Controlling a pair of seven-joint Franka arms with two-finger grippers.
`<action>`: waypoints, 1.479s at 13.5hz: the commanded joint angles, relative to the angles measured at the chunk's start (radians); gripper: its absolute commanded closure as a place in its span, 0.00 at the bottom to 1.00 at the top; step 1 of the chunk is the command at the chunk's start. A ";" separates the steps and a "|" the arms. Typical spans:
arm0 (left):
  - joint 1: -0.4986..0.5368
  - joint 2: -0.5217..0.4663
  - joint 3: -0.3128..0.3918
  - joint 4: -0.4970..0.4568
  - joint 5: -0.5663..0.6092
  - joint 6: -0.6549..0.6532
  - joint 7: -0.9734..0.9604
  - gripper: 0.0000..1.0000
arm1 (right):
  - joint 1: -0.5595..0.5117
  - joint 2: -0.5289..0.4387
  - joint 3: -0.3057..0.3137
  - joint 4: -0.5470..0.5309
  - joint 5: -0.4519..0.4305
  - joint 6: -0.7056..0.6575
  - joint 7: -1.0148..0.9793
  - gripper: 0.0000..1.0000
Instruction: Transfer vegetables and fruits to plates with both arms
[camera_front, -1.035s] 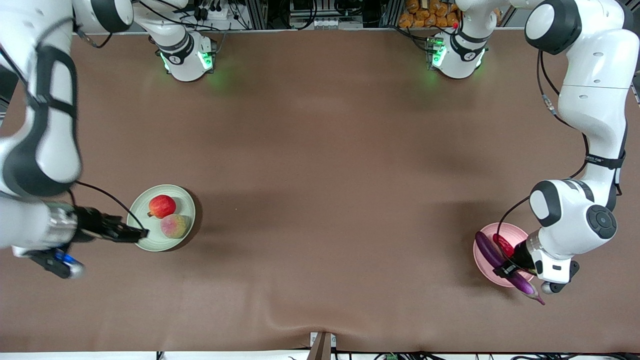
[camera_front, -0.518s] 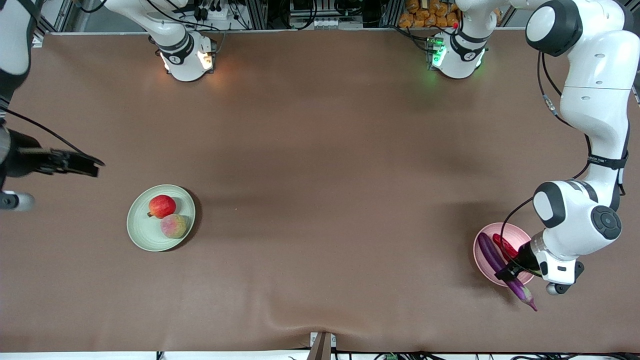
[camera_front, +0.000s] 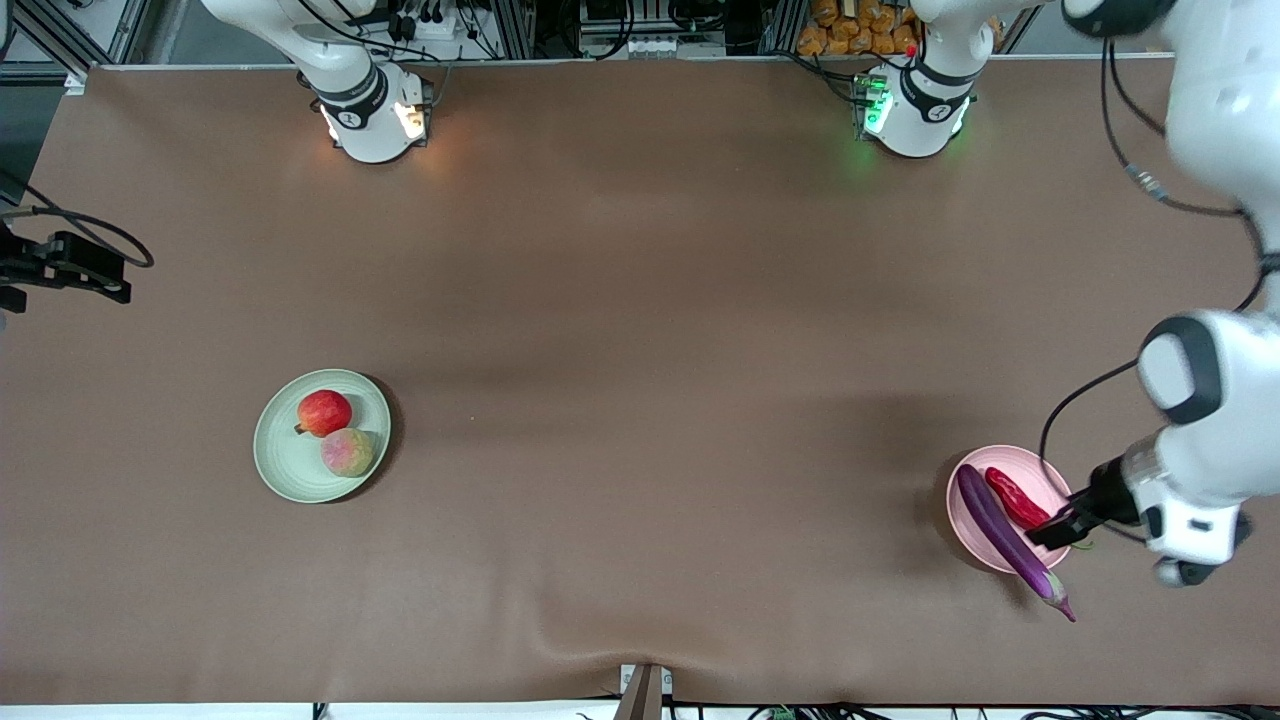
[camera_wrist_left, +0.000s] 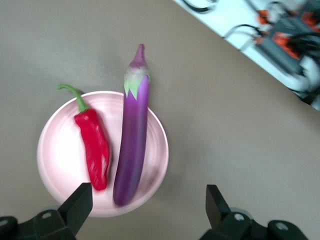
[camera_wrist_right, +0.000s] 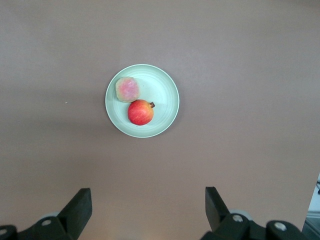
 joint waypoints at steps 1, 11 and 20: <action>0.015 -0.196 0.001 -0.047 0.034 -0.156 0.161 0.00 | -0.014 -0.220 0.006 -0.345 -0.028 0.169 -0.063 0.00; 0.046 -0.505 -0.024 -0.057 -0.031 -0.506 0.330 0.00 | -0.065 -0.195 0.005 -0.281 0.063 0.168 -0.057 0.00; -0.184 -0.711 0.265 -0.301 -0.083 -0.497 0.333 0.00 | -0.070 -0.199 0.007 -0.280 0.043 0.133 -0.062 0.00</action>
